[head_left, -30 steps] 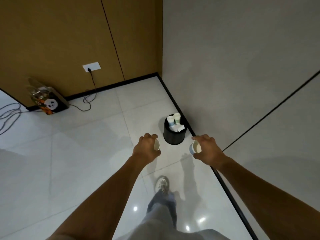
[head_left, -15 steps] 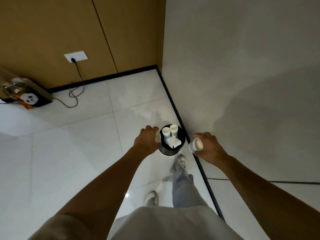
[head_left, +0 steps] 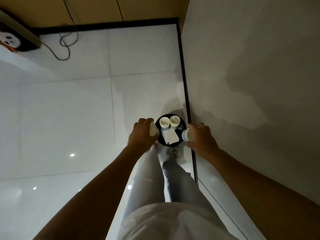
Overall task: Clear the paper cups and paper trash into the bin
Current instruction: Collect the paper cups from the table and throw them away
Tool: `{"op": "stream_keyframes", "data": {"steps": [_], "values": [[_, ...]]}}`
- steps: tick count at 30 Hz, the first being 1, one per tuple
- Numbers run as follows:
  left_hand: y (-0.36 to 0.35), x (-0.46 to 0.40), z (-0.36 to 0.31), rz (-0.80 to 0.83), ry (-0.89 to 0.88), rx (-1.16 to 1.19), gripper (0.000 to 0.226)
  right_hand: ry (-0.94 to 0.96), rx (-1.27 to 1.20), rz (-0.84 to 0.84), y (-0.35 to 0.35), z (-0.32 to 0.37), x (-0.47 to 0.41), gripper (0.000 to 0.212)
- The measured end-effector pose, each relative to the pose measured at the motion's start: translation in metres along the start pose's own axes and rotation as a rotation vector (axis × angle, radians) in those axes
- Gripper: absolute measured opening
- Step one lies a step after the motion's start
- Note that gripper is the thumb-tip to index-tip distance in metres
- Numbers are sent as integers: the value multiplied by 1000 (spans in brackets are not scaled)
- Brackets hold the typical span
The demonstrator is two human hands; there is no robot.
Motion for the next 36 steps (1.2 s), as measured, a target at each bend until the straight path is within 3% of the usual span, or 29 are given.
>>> {"op": "stream_keyframes", "data": {"steps": [13,18,27,36], "values": [[-141,-208,29,2,5,45,62,-39,8,-13,-90,-98,-210,62],[-202,-264,40,97,-23,-4,66,7,9,39,-130,-123,-271,67],[-273,-281,54,268,-80,-143,80,10,58,266,-184,-154,-299,74],[-255,-266,53,216,-96,-153,81,19,208,269,-181,-131,-288,80]]}}
Point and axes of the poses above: each hand's wrist, its own x-axis away from the middle knuckle, its own y-axis out of the back of the hand, z = x × y, the point moved 7 cm from there along -x, towards the middle knuckle, and after that the axes turned 10 degrees about -x, right-handed, at the moved point
